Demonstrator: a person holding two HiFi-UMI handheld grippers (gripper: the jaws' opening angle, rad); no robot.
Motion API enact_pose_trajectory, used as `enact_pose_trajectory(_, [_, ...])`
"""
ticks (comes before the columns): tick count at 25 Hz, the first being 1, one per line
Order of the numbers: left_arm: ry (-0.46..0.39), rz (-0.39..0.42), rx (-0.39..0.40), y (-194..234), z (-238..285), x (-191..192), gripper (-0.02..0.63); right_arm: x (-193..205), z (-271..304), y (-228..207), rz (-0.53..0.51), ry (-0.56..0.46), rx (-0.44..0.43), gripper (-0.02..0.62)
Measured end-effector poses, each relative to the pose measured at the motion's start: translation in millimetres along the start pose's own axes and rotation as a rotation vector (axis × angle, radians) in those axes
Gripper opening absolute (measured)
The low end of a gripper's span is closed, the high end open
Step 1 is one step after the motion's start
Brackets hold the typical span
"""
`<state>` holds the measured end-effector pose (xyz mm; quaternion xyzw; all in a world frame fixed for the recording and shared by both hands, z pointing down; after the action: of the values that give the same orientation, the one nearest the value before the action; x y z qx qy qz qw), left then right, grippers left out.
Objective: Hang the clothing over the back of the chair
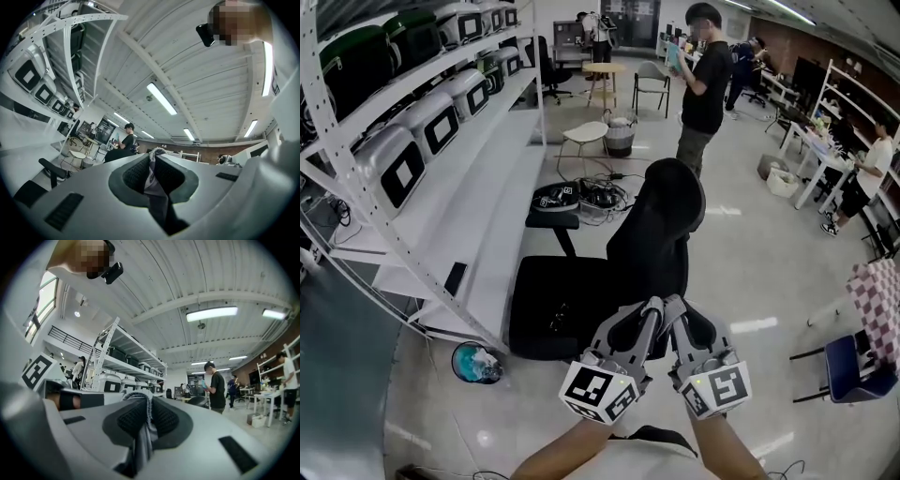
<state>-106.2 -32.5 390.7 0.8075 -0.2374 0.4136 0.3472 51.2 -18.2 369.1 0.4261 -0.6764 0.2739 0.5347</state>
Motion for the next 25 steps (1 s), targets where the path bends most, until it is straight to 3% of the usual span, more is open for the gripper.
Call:
enact_pose_trajectory(5, [-0.010,0.019,0.031,10,25,-4,0.034,0,15,-20,0.010,-0.019,0.013,0.040])
enact_pose_trajectory(11, [-0.005,0.087,0.044,28,71,-3,0.034,11,35,-76,-0.009,-0.039,0.074,0.040])
enact_pose_trajectory(17, [-0.056,0.177,0.058,37,142,-22,0.034,-20,67,-150,-0.037,-0.158,0.079,0.040])
enact_pose_trajectory(25, [-0.046,0.256,-0.033,68,214,-8,0.034,-14,98,-240,-0.071,-0.161,0.105,0.040])
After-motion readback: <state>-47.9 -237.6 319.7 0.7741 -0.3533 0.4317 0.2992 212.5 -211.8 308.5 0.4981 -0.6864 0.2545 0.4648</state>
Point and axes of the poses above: the fingertips, and each gripper's own axes: z forward along the fingers, y to its left, x out of its underside, the point moved 10 cm from there along -z, backward along the fingers, and after that the axes turned 12 degrees about -y, right-handed, at the moved point
